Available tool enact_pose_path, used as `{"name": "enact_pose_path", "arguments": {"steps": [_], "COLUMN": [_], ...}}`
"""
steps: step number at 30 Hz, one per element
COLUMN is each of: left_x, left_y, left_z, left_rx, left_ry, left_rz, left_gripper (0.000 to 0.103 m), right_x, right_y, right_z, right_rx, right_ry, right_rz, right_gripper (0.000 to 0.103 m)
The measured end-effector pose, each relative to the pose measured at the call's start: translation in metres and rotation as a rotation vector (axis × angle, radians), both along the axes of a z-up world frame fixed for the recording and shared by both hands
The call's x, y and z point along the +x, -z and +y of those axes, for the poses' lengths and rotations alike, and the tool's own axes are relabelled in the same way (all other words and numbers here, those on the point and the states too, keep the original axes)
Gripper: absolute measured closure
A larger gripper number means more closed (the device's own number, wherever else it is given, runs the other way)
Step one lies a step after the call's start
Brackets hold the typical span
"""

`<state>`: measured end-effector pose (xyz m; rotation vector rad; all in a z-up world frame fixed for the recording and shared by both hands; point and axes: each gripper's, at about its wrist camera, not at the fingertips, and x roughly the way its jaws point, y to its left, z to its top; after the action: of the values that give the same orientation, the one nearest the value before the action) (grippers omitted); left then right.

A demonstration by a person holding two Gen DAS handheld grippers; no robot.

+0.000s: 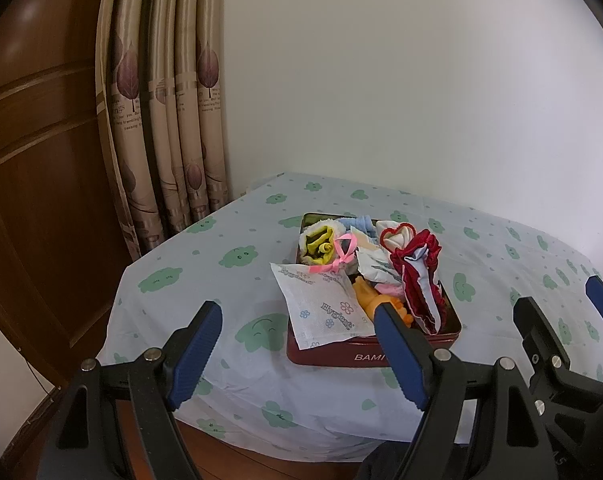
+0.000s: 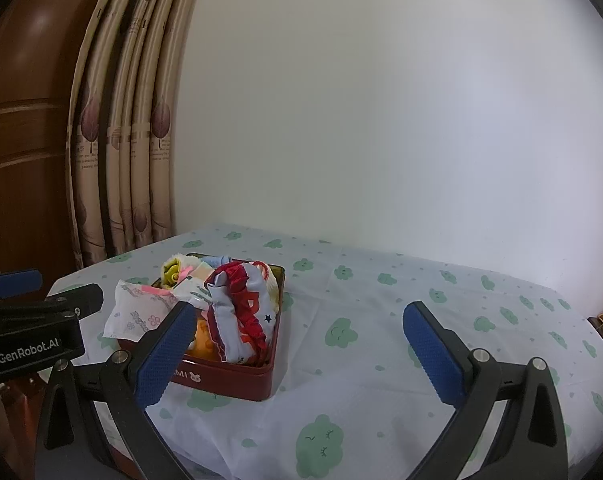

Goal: Organize soft objects

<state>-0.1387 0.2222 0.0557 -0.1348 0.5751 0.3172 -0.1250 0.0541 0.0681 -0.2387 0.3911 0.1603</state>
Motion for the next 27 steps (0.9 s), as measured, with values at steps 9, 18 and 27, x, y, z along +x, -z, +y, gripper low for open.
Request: {"name": "enact_pose_path", "arguments": {"steps": [9,18,27], "left_x": [0.0002,0.0013,0.001], "left_y": [0.0011,0.0006,0.0009], "left_z": [0.0016,0.001,-0.0004], "left_rx": [-0.011,-0.008,-0.011], "left_ry": [0.001,-0.003,0.009], "left_rz": [0.007,0.006,0.005], "left_gripper": [0.022,0.022,0.022], "right_x": [-0.0013,-0.0017,-0.0015], "right_y": [0.001,0.0,0.0], "right_z": [0.0001,0.0,-0.0001], "right_rx": [-0.002,-0.002,-0.001], "right_ry": [0.0,-0.003,-0.002], "right_rz": [0.002,0.0,0.001], "right_gripper": [0.001,0.001,0.001]}}
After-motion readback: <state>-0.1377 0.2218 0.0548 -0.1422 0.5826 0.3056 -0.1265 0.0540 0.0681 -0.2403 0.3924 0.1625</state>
